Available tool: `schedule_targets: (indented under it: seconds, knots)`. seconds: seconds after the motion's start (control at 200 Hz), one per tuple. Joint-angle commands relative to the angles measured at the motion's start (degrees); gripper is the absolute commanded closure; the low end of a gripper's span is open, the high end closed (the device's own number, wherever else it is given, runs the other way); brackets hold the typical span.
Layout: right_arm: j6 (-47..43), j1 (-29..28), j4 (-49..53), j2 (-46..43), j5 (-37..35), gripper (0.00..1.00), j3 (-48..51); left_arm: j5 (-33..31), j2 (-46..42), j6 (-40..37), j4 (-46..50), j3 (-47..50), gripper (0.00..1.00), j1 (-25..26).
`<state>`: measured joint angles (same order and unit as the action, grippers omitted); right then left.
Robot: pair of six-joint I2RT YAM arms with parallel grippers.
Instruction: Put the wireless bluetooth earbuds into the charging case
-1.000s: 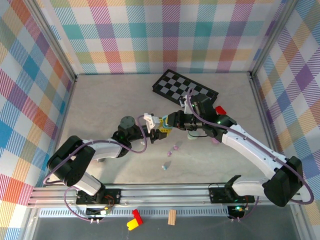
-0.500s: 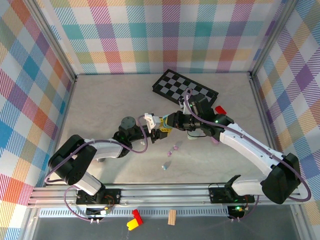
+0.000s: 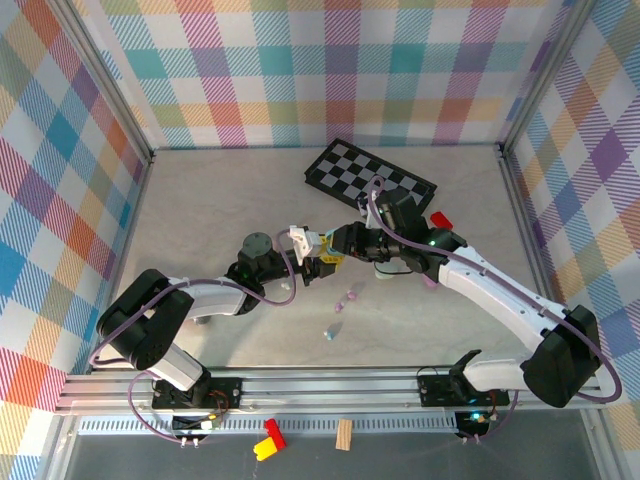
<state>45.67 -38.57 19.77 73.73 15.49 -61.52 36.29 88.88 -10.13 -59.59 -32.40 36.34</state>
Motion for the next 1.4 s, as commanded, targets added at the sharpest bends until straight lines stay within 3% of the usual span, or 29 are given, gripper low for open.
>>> schedule_targets:
  seconds: [0.0, 0.255, 0.445, 0.615, 0.915, 1.395]
  knots:
    - [-1.21, 0.25, 0.83, -2.09, -1.31, 0.65, -0.47, -0.17, -1.39, -1.06, -1.82, -1.26, 0.69, 0.58]
    - [-4.09, 0.25, -1.71, -11.95, 1.19, 0.47, 5.91, -0.96, -0.87, -1.37, -1.84, -0.69, 0.69, -1.2]
    - [-0.64, 0.25, -0.44, -21.35, 1.99, 0.46, 15.49, -0.05, -2.58, -0.86, -1.3, 0.23, 0.69, -5.21]
    - [7.37, -1.19, -4.0, -24.03, 3.94, 0.45, 25.91, 0.27, -4.53, -0.84, 0.27, 0.48, 0.69, -8.26]
    - [12.33, -9.3, -9.27, -11.86, 0.57, 0.49, 31.9, -0.96, -7.51, 1.72, 0.26, -0.03, 0.69, -9.72]
    - [11.72, -16.49, -15.51, 10.84, 0.42, 0.59, 24.47, 0.15, -11.7, 2.75, 2.62, 0.44, 0.7, -9.73]
